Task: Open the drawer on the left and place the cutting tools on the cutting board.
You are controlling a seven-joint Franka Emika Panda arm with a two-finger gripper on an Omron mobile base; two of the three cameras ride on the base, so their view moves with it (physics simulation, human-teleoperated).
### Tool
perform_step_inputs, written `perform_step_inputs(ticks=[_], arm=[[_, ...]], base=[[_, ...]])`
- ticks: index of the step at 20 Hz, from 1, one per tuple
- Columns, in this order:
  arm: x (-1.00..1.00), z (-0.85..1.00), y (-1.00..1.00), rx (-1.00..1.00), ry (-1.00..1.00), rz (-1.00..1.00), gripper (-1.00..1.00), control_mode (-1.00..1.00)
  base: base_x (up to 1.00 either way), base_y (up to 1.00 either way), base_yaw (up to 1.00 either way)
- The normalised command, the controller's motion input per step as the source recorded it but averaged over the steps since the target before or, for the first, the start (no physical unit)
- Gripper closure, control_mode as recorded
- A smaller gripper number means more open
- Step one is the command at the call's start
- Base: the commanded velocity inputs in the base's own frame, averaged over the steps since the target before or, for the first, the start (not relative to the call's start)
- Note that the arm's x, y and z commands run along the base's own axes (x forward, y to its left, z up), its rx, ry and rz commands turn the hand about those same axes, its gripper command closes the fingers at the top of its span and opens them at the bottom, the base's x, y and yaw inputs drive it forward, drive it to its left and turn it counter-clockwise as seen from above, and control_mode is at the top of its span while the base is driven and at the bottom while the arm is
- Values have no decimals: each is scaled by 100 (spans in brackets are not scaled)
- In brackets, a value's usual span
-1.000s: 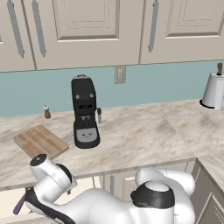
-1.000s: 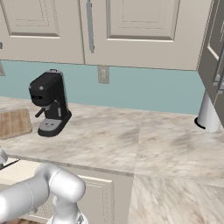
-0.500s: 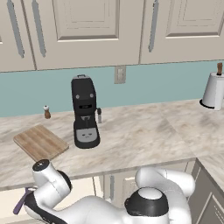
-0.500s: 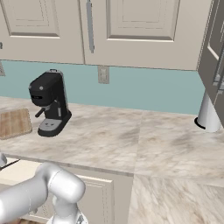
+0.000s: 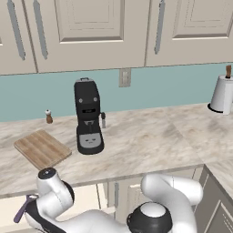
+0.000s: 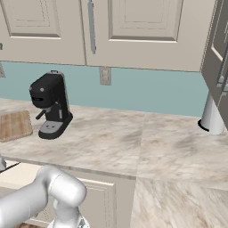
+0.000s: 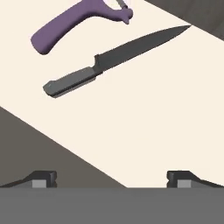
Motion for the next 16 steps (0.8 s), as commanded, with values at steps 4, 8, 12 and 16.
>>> perform_step_inputs(ticks=[4, 8, 12, 16], arm=[[0, -14, 13, 9, 1, 7, -100, -100], [-34, -4, 17, 7, 2, 5, -100, -100], [-84, 0, 22, 4, 0, 2, -100, -100], [-100, 0, 23, 3, 2, 0, -100, -100]], base=[[0, 0, 0], [0, 0, 0], [0, 0, 0], [0, 0, 0]])
